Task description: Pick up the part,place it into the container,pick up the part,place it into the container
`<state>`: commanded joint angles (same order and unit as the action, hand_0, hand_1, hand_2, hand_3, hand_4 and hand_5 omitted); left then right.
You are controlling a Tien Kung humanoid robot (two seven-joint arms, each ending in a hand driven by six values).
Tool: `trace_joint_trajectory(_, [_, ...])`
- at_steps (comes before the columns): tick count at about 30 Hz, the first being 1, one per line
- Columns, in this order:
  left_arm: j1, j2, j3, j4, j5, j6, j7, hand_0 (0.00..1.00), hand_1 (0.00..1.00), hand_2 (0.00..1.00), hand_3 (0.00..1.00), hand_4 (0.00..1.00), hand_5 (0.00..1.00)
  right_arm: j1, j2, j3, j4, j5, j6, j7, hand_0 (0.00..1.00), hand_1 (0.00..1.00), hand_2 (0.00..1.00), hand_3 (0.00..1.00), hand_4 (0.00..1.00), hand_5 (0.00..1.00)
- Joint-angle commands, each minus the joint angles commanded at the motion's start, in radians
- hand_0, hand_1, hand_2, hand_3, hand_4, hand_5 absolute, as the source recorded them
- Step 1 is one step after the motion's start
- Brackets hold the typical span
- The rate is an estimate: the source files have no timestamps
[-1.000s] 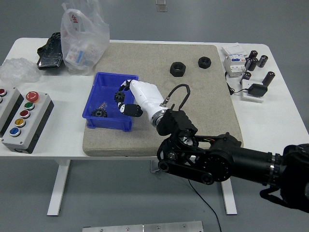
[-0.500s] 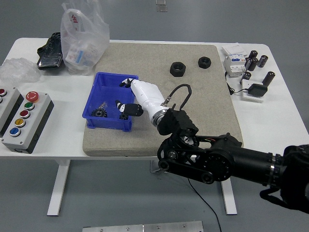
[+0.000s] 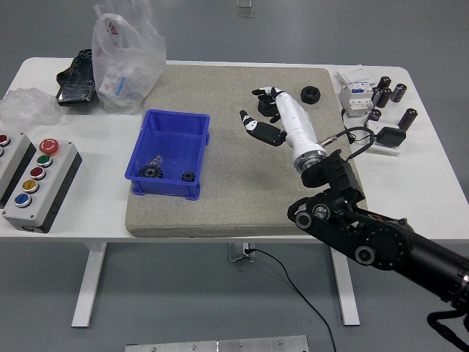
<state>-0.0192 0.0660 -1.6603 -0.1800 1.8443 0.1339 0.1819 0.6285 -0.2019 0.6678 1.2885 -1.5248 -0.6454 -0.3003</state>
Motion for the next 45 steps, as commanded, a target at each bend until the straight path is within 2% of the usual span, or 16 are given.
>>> trace_joint_trajectory(7, [-0.007, 0.007, 0.006, 0.000, -0.003, 0.001, -0.009, 0.689, 0.572, 0.545, 0.612, 0.555, 0.156, -0.142, -0.059, 0.228, 0.089, 0.056, 0.000, 0.136, 0.497, 0.666, 0.696, 0.709, 0.689, 0.363])
trace_joint_trajectory(15, [-0.013, 0.020, 0.007, 0.000, 0.004, 0.000, -0.013, 0.689, 0.572, 0.545, 0.612, 0.555, 0.156, -0.303, -0.085, 0.462, 0.164, 0.130, 0.000, 0.244, 0.495, 0.656, 0.687, 0.695, 0.685, 0.366])
trace_joint_trajectory(20, [-0.006, 0.020, -0.001, 0.000, 0.006, 0.002, -0.011, 0.689, 0.572, 0.545, 0.612, 0.555, 0.156, -0.367, -0.093, 0.568, 0.186, 0.171, 0.000, 0.291, 0.495, 0.656, 0.687, 0.695, 0.685, 0.366])
trace_joint_trajectory(26, [0.009, 0.012, -0.005, 0.000, -0.006, 0.005, -0.013, 0.689, 0.572, 0.545, 0.612, 0.556, 0.155, -0.402, -0.085, 0.640, 0.205, 0.238, 0.000, 0.373, 0.499, 0.655, 0.684, 0.693, 0.680, 0.357])
trace_joint_trajectory(27, [0.010, 0.011, -0.002, 0.000, -0.011, 0.005, -0.014, 0.689, 0.572, 0.546, 0.613, 0.558, 0.154, -0.407, -0.082, 0.647, 0.209, 0.251, 0.000, 0.388, 0.546, 0.661, 0.685, 0.690, 0.678, 0.360])
trace_joint_trajectory(28, [0.011, 0.010, 0.000, 0.000, -0.014, 0.005, -0.015, 0.689, 0.572, 0.546, 0.613, 0.558, 0.154, -0.410, -0.081, 0.653, 0.211, 0.262, 0.000, 0.400, 0.546, 0.661, 0.685, 0.690, 0.678, 0.360])
trace_joint_trajectory(32, [0.014, 0.008, 0.002, 0.000, -0.016, 0.006, -0.016, 0.689, 0.572, 0.546, 0.613, 0.558, 0.154, -0.417, -0.079, 0.666, 0.218, 0.285, 0.000, 0.427, 0.546, 0.661, 0.685, 0.690, 0.678, 0.360])
trace_joint_trajectory(33, [0.015, 0.008, 0.002, 0.000, -0.016, 0.006, -0.016, 0.689, 0.572, 0.546, 0.613, 0.560, 0.154, -0.419, -0.078, 0.670, 0.219, 0.291, 0.000, 0.433, 0.691, 0.697, 0.699, 0.690, 0.681, 0.366])
trace_joint_trajectory(38, [0.015, 0.008, 0.002, 0.000, -0.019, 0.005, -0.017, 0.689, 0.572, 0.546, 0.613, 0.560, 0.154, -0.434, -0.076, 0.687, 0.223, 0.319, 0.000, 0.460, 0.691, 0.697, 0.699, 0.690, 0.681, 0.366])
trace_joint_trajectory(39, [0.015, 0.008, 0.002, 0.000, -0.020, 0.005, -0.018, 0.689, 0.572, 0.547, 0.613, 0.562, 0.156, -0.436, -0.076, 0.690, 0.224, 0.324, 0.000, 0.465, 0.760, 0.719, 0.722, 0.688, 0.685, 0.384])
trace_joint_trajectory(45, [0.015, 0.007, 0.001, 0.000, -0.021, 0.004, -0.017, 0.689, 0.572, 0.547, 0.615, 0.566, 0.154, -0.445, -0.075, 0.714, 0.230, 0.347, 0.000, 0.492, 0.771, 0.732, 0.731, 0.689, 0.687, 0.383])
